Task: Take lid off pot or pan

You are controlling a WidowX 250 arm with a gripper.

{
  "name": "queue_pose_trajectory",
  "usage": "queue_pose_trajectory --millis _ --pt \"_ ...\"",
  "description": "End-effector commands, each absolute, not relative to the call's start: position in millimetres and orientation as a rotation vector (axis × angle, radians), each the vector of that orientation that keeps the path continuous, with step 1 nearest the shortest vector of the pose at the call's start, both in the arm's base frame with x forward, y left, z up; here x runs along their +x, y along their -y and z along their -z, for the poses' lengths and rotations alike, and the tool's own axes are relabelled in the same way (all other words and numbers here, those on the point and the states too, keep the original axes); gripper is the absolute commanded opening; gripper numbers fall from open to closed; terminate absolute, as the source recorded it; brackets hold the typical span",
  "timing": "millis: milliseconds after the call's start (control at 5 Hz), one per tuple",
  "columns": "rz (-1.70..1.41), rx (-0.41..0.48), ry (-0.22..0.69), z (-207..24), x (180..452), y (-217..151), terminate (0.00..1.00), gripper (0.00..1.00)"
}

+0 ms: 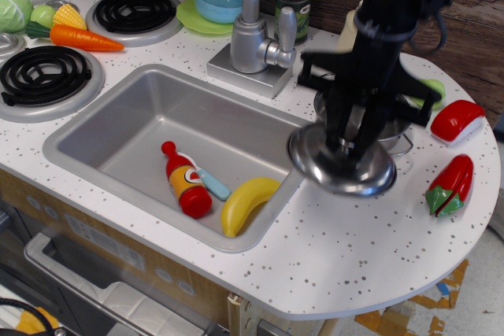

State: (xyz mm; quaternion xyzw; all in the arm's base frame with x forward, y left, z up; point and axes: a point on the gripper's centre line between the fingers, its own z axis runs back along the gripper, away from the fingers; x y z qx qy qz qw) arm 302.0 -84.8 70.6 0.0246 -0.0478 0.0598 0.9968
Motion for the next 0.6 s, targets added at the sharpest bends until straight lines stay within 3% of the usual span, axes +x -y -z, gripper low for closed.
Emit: queue_pose_trajectory --millis 0,200,400 --pt "-0.15 0.0 0.223 -65.0 304.0 93.3 0.0 0.0" --pt "-0.149 -0.003 0.249 -60.8 305.8 94.9 0.0 1.0" --pt "-0.149 -0.003 0.249 -60.8 305.8 94.9 1.0 1.0"
